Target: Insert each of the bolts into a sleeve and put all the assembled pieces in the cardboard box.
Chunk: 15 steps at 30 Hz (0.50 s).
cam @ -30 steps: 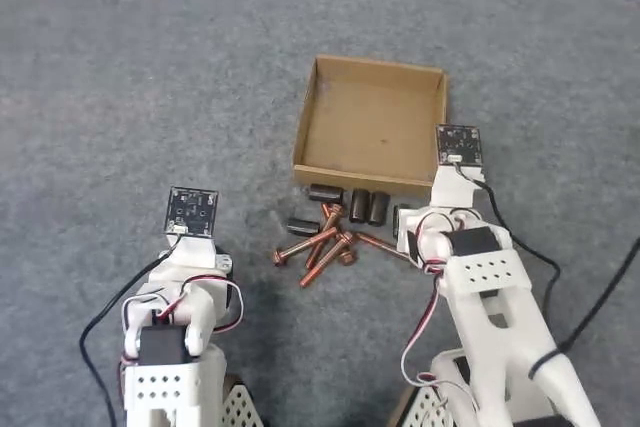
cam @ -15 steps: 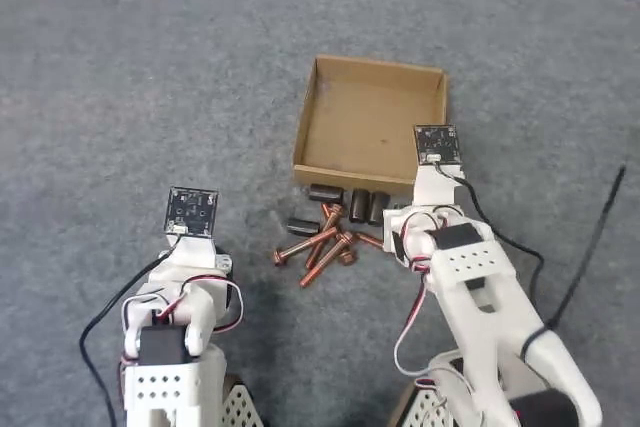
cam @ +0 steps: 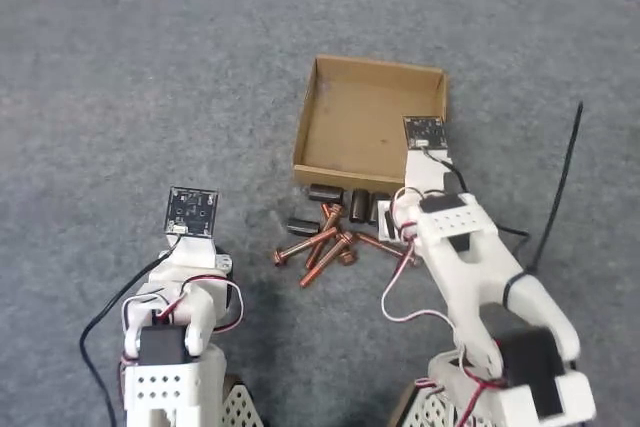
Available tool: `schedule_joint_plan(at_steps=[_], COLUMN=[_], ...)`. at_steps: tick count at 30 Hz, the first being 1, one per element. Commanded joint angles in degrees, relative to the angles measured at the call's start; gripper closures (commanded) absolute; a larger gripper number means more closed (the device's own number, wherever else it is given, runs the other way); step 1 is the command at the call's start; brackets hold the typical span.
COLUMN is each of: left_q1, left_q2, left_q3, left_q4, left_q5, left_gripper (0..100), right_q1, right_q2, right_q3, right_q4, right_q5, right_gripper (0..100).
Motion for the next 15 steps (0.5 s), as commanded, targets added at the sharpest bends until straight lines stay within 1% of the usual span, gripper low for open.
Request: schedule_joint_plan(at_steps=[1, 5, 12, 14, 15], left_q1=[-0.3, -0.3, -0.3, -0.3, -0.3], left_q2=[-0.6, -0.6, -0.6, -0.6, -0.6], left_q3=[-1.1, -1.1, -1.1, -1.1, -1.1], left_q4=[-1.4, -1.4, -1.3, -1.3, -1.3], left_q5=[-0.2, -0.2, -0.2, -0.2, -0.2], left_gripper=[99, 99, 99, 99, 99], right_q1=[0.2, 0.2, 0.2, 0.3, 0.3], right_q2=[0.3, 2.8, 9.4, 10.9, 11.3], right_q3=[-4.0, -6.5, -14.2, -16.1, -16.4], right_q4=[0.7, 1.3, 8.5, 10.6, 10.9], right_q5=[-0.6, -0.6, -0.5, 0.9, 1.8], right_gripper=[89.6, 90.0, 90.2, 90.9, 92.9])
